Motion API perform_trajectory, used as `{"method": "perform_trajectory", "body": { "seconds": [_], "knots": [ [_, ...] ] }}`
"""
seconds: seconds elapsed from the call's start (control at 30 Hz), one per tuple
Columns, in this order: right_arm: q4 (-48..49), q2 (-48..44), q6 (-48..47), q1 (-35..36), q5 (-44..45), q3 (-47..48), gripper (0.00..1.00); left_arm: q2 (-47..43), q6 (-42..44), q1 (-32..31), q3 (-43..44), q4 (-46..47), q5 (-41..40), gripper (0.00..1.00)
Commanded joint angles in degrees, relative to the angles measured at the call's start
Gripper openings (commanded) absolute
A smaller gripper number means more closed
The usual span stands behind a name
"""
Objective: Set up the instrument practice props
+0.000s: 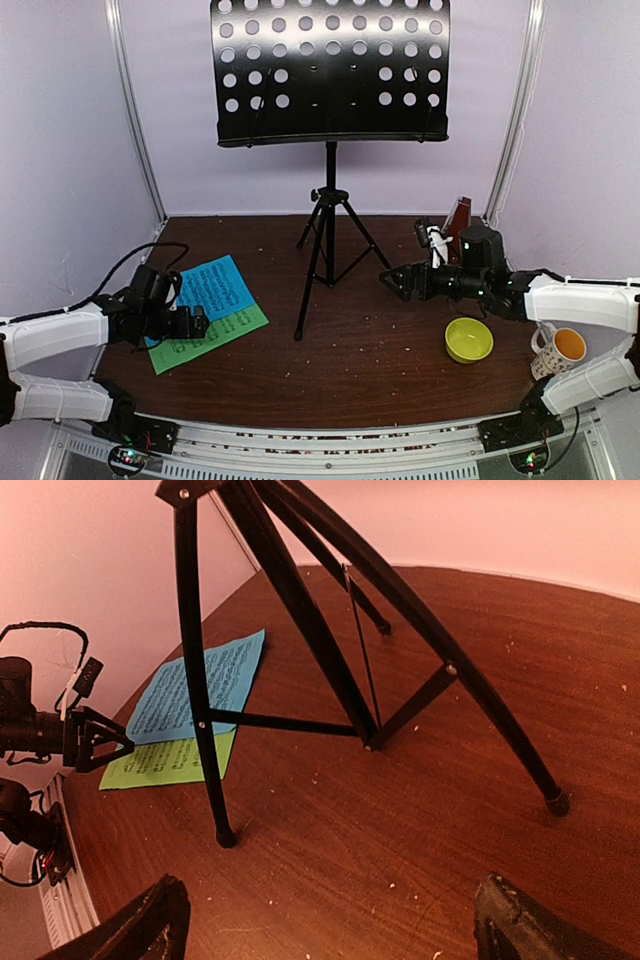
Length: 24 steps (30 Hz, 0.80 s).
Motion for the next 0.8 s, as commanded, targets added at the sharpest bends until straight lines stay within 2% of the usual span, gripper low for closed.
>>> {"method": "perform_trajectory", "body": {
  "seconds": [0.0, 0.17, 0.27, 0.37, 0.6, 0.67, 0.77],
  "knots": [
    [4.42, -1.67, 3.21, 0.95, -1.63, -2.23, 1.00, 4.00, -0.72, 0.26, -0.59, 2.66, 1.74, 0.98],
    [5.97, -1.17, 4.28, 1.87, -2.31, -2.71, 1.00, 11.58, -1.55, -0.20, 0.77, 7.00, 4.88, 0.97],
    [5.56, -1.37, 4.20, 2.13, -1.91, -2.62, 1.00, 15.09, -3.20, -2.87, 1.35, 8.17, 5.04, 0.94],
    [5.01, -1.69, 3.92, 2.20, -1.56, -2.48, 1.00, 17.32, -6.68, -8.72, 1.64, 8.71, 3.95, 0.93],
    [3.92, -1.86, 3.32, 2.35, -2.09, -1.94, 1.00, 20.64, -19.81, -27.96, 1.13, 9.58, 3.59, 0.91],
    [3.99, -1.74, 3.40, 2.38, -2.26, -2.11, 1.00, 20.57, -23.64, -32.22, 0.73, 10.28, 4.21, 0.91],
    [4.08, -1.70, 3.49, 2.50, -2.45, -2.32, 1.00, 18.80, -24.08, -35.17, 2.33, 10.70, 5.14, 0.90]
  ]
}}
